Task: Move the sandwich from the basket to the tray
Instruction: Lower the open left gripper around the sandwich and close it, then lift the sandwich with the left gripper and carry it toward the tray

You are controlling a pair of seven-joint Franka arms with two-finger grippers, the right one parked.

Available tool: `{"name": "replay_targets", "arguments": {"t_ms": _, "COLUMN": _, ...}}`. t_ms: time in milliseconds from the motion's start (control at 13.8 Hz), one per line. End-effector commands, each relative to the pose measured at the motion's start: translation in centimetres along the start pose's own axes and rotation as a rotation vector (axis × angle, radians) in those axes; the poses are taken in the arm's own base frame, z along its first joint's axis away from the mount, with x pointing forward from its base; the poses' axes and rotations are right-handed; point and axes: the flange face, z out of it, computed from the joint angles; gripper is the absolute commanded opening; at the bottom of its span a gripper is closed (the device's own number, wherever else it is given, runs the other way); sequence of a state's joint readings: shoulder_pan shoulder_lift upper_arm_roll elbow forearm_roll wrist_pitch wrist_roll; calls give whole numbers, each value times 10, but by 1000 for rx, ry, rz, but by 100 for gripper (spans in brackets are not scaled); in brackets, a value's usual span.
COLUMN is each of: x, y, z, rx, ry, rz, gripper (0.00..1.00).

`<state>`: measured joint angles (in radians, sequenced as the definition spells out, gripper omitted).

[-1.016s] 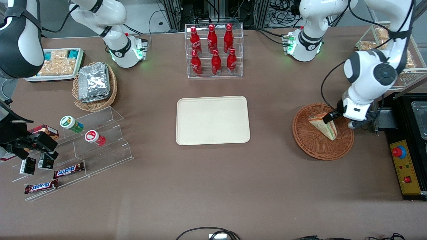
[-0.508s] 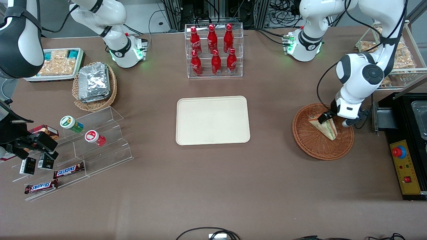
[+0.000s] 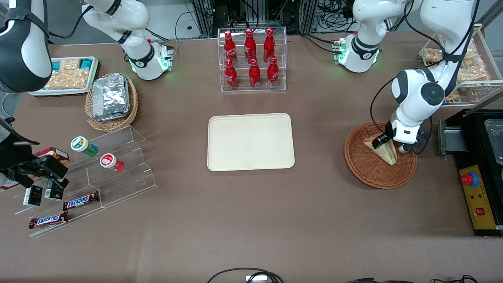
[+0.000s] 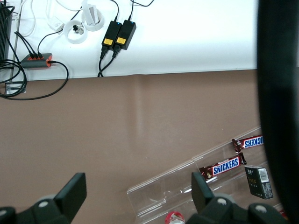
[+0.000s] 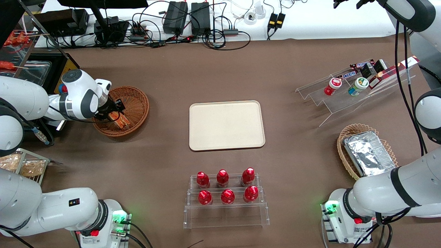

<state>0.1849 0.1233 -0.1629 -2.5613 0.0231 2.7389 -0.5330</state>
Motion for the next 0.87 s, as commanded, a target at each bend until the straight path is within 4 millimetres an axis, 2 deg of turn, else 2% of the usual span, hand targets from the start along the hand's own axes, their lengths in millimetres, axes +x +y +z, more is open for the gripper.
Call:
{"name": "replay_targets", "arguments": {"t_ms": 0, "x": 1, "y": 3, "z": -2, "rx": -7, "ry": 18, "rz": -26, "gripper": 0}}
{"name": "replay_targets", "arguments": {"t_ms": 145, "x": 4, "y": 4, "z": -8, "rx": -10, "ry": 27, "rz": -22, "gripper": 0}}
{"name": "replay_targets", "arguments": {"t_ms": 290, "x": 7, "y": 8, "z": -25, "rx": -11, "ry": 42, "rz": -14, "gripper": 0}}
{"name": "replay_targets", "arguments": {"t_ms": 508, "x": 25, "y": 19, "z": -74, "rx": 63, "ry": 26, "rz": 41, "gripper": 0}}
{"name": "replay_targets", "arguments": {"t_ms": 581, "x": 36, "y": 30, "z": -93, "rx": 80, "ry": 19, "rz": 51, "gripper": 0}}
{"name": "replay_targets", "arguments": {"t_ms": 798, "x": 59, "y": 79, "z": -151, "rx": 110, "ry": -16, "rz": 90, "gripper": 0}}
